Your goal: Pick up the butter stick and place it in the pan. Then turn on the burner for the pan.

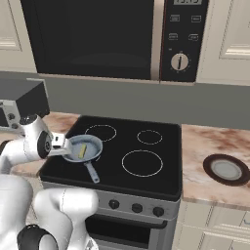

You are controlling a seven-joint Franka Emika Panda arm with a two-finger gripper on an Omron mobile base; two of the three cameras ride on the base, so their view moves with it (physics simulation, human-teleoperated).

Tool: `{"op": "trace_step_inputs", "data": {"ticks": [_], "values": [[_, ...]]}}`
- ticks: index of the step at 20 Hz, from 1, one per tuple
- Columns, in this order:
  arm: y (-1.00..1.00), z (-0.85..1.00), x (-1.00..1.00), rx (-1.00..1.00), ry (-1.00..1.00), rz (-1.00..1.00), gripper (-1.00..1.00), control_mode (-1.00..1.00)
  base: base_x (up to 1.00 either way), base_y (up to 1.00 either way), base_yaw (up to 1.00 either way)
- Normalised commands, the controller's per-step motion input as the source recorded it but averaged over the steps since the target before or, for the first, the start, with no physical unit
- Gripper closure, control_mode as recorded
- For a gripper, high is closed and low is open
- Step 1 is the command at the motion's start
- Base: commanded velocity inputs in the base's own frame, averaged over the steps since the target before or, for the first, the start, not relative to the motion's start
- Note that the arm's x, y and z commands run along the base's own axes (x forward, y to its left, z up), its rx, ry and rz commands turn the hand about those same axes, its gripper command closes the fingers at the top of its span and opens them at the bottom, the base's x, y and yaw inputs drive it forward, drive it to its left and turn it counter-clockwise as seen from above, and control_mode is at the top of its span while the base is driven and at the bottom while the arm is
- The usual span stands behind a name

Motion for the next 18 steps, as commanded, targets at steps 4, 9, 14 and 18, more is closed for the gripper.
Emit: {"op": "trace_step_inputs", "data": {"ticks": [4,9,14,18], "values": [[0.41,0.0,-0.92,0.0,-0.15,-0.03,-1.0,-1.0,0.0,0.0,0.0],[0.35,0.0,-0.99,0.0,-0.17,-0.06,-1.0,-1.0,0.0,0.0,0.0],[0.24,-0.02,-0.89,0.0,-0.16,-0.06,-1.0,-1.0,0.0,0.0,0.0],[0.15,-0.09,-0.73,0.0,-0.2,-0.06,-1.0,-1.0,0.0,0.0,0.0]]}}
